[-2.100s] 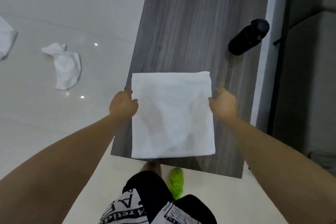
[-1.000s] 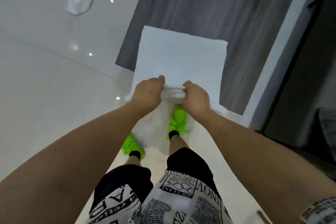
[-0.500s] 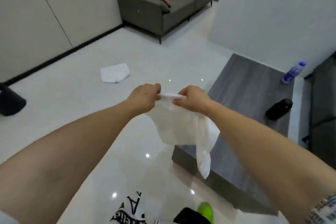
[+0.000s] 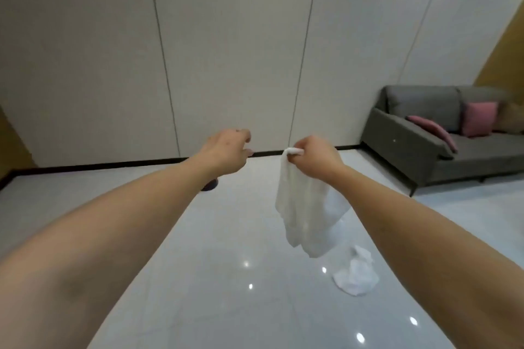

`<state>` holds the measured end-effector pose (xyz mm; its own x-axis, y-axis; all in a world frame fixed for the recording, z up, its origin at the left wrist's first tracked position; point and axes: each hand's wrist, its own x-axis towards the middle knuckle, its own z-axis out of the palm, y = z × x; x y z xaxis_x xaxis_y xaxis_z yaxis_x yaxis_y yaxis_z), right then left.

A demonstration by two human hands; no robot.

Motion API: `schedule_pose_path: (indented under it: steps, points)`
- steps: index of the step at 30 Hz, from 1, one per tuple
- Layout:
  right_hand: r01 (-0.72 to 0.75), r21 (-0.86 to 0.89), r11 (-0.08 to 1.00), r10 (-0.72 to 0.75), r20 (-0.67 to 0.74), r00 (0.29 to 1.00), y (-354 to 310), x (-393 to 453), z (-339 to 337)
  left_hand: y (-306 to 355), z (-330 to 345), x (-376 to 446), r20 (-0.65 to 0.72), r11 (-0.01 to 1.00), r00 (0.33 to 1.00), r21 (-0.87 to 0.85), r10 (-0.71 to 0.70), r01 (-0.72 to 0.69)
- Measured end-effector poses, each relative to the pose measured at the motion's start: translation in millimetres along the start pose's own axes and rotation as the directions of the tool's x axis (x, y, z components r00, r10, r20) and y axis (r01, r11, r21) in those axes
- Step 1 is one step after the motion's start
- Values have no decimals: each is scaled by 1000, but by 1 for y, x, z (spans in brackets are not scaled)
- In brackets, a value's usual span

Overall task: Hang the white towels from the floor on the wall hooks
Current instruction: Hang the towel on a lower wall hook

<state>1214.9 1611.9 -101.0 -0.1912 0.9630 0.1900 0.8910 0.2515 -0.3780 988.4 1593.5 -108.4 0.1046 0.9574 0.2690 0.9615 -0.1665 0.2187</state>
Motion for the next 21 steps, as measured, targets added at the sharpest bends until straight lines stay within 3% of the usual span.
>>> schedule_pose_path:
  steps: [4,11,21]
  points:
    - [214,45,976,-216,52,975,-98,76,42,-96,-44,-3,-84,980,980,74,-178,185]
    - [510,168,844,-521,31,853,-266,205,93,-248,-129,9,-237,869,891,229,-387,438]
    - [693,344,634,-760,112,640,-477,294,187,-408,-188,-30,-285,637,678,234,-678,735]
